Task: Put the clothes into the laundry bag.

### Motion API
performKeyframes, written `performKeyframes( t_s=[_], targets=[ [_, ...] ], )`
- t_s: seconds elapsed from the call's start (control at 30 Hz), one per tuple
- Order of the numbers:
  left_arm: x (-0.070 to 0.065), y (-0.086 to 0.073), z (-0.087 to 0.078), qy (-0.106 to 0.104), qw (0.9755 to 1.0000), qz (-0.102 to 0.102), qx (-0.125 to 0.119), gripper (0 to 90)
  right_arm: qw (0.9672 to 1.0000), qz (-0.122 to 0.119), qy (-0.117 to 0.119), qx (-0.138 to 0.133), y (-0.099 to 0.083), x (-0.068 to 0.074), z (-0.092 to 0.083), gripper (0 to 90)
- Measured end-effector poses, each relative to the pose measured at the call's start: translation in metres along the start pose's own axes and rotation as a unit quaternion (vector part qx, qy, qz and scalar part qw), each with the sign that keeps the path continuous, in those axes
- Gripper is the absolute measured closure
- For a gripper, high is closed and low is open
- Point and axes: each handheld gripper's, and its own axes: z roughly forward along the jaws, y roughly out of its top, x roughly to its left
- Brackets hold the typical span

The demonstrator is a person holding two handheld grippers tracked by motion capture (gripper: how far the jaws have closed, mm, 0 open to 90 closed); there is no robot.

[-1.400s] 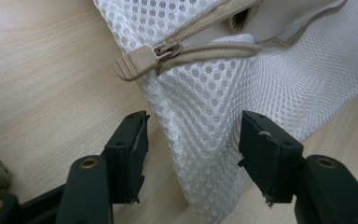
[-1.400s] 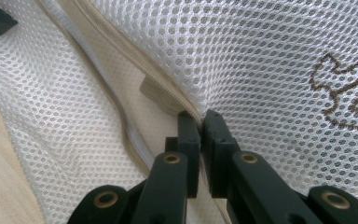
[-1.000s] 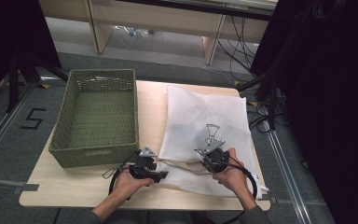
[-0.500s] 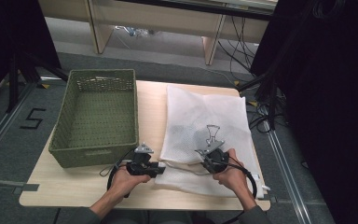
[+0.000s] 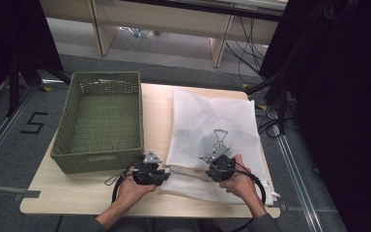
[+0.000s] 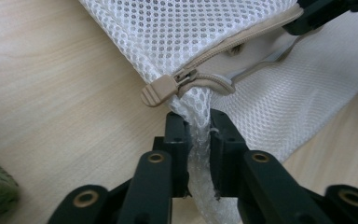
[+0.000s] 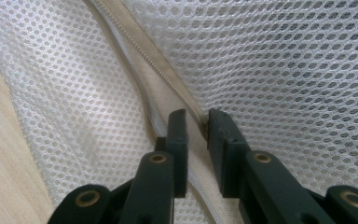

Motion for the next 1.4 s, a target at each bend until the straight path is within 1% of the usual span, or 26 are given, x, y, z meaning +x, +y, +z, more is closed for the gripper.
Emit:
performKeyframes(
  t_s=[0.03, 0.1, 0.13, 0.17, 0.23, 0.27, 0.3, 0.33, 0.4, 0.47, 0.57, 0.63, 0.67, 0.77, 0.8, 0.9, 0.97, 1.0, 1.07, 1.1, 1.13, 1.17, 1.23, 1.3, 1.33, 1.4],
  targets=[
    [0.001, 0.001, -0.001, -0.007, 1.0, -0.004, 0.0, 69.6, 1.0, -0.003, -0.001, 0.001, 0.0, 0.0, -0.001, 81.7],
    [0.002, 0.003, -0.005, -0.014, 0.9998, -0.015, -0.008, 67.0, 1.0, 0.004, 0.001, 0.002, 0.0, -0.001, -0.001, 84.5],
    [0.004, 0.004, -0.006, -0.021, 0.9994, -0.024, -0.011, 67.2, 1.0, 0.0, 0.0, 0.004, -0.001, -0.002, -0.001, 85.9],
    [0.006, 0.004, -0.007, -0.026, 0.9991, -0.031, -0.013, 67.5, 1.0, 0.004, -0.001, 0.009, -0.002, -0.003, 0.0, 86.9],
    [0.009, 0.003, -0.006, -0.035, 0.9985, -0.04, -0.016, 68.7, 1.0, 0.001, -0.002, 0.01, -0.003, -0.003, 0.001, 87.9],
    [0.01, 0.002, -0.006, -0.039, 0.9981, -0.045, -0.015, 68.7, 0.9999, 0.006, -0.002, 0.01, -0.002, -0.003, 0.002, 88.1],
    [0.011, 0.002, -0.006, -0.042, 0.9977, -0.051, -0.017, 68.5, 0.9999, -0.001, -0.002, 0.014, -0.002, -0.004, 0.003, 88.2],
    [0.012, 0.002, -0.006, -0.044, 0.9973, -0.056, -0.018, 67.3, 0.9999, -0.004, -0.002, 0.014, -0.002, -0.004, 0.003, 88.5],
    [0.013, 0.003, -0.007, -0.039, 0.9976, -0.056, -0.016, 64.6, 0.9998, -0.004, -0.001, 0.017, -0.002, -0.004, 0.004, 88.7],
    [0.014, 0.004, -0.008, -0.046, 0.9967, -0.063, -0.022, 63.2, 0.9999, -0.002, 0.0, 0.017, -0.002, -0.004, 0.004, 88.7],
    [0.015, 0.005, -0.009, -0.042, 0.9971, -0.06, -0.02, 64.5, 0.9998, -0.004, -0.001, 0.018, -0.002, -0.005, 0.004, 88.6],
    [0.017, 0.005, -0.009, -0.048, 0.9965, -0.065, -0.02, 66.2, 0.9999, 0.0, -0.001, 0.014, -0.002, -0.005, 0.004, 88.2],
    [0.017, 0.005, -0.01, -0.045, 0.9967, -0.064, -0.021, 66.6, 0.9999, 0.001, -0.002, 0.014, -0.002, -0.005, 0.005, 88.0],
    [0.014, 0.005, -0.01, -0.022, 0.9988, -0.041, -0.015, 78.3, 0.9999, 0.01, 0.001, 0.008, -0.001, -0.003, 0.004, 86.8],
    [0.012, 0.005, -0.009, -0.013, 0.9993, -0.033, -0.013, 80.3, 0.9999, 0.008, 0.004, 0.005, -0.001, -0.004, 0.004, 86.0],
    [0.007, 0.005, -0.008, 0.0, 0.9998, -0.014, -0.01, 81.6, 0.9998, 0.019, 0.007, -0.001, 0.001, -0.003, 0.001, 78.6],
    [0.005, 0.004, -0.007, 0.006, 0.9999, -0.006, -0.009, 81.6, 0.9997, 0.021, 0.012, -0.008, 0.002, -0.002, -0.005, 70.9],
    [0.004, 0.004, -0.007, 0.009, 0.9999, -0.006, -0.01, 81.6, 0.9994, 0.027, 0.019, -0.012, 0.003, -0.001, -0.009, 69.1],
    [0.003, 0.003, -0.007, 0.012, 0.9999, -0.002, -0.007, 81.6, 0.9992, 0.024, 0.016, -0.028, 0.006, -0.001, -0.019, 66.4],
    [0.002, 0.003, -0.006, 0.013, 0.9999, -0.001, -0.006, 81.5, 0.9987, 0.032, 0.017, -0.035, 0.008, 0.0, -0.025, 65.8],
    [0.001, 0.003, -0.006, 0.014, 0.9999, -0.002, -0.007, 81.5, 0.998, 0.034, 0.024, -0.047, 0.01, 0.002, -0.031, 65.6],
    [0.0, 0.002, -0.006, 0.014, 0.9999, -0.002, -0.008, 81.4, 0.9973, 0.035, 0.023, -0.061, 0.012, 0.004, -0.037, 65.6],
    [-0.001, 0.001, -0.005, 0.014, 0.9999, -0.006, -0.006, 80.9, 0.9939, 0.05, 0.03, -0.094, 0.019, 0.008, -0.045, 66.0],
    [-0.004, 0.0, -0.003, 0.016, 0.9998, -0.006, -0.004, 80.4, 0.9905, 0.056, 0.037, -0.12, 0.026, 0.012, -0.047, 66.1],
    [-0.005, -0.001, -0.003, 0.016, 0.9999, -0.004, -0.003, 80.1, 0.9896, 0.051, 0.035, -0.13, 0.03, 0.013, -0.045, 66.1],
    [-0.006, -0.001, -0.003, 0.014, 0.9999, -0.004, 0.001, 78.7, 0.9882, 0.052, 0.042, -0.137, 0.038, 0.015, -0.039, 66.2]
  ],
)
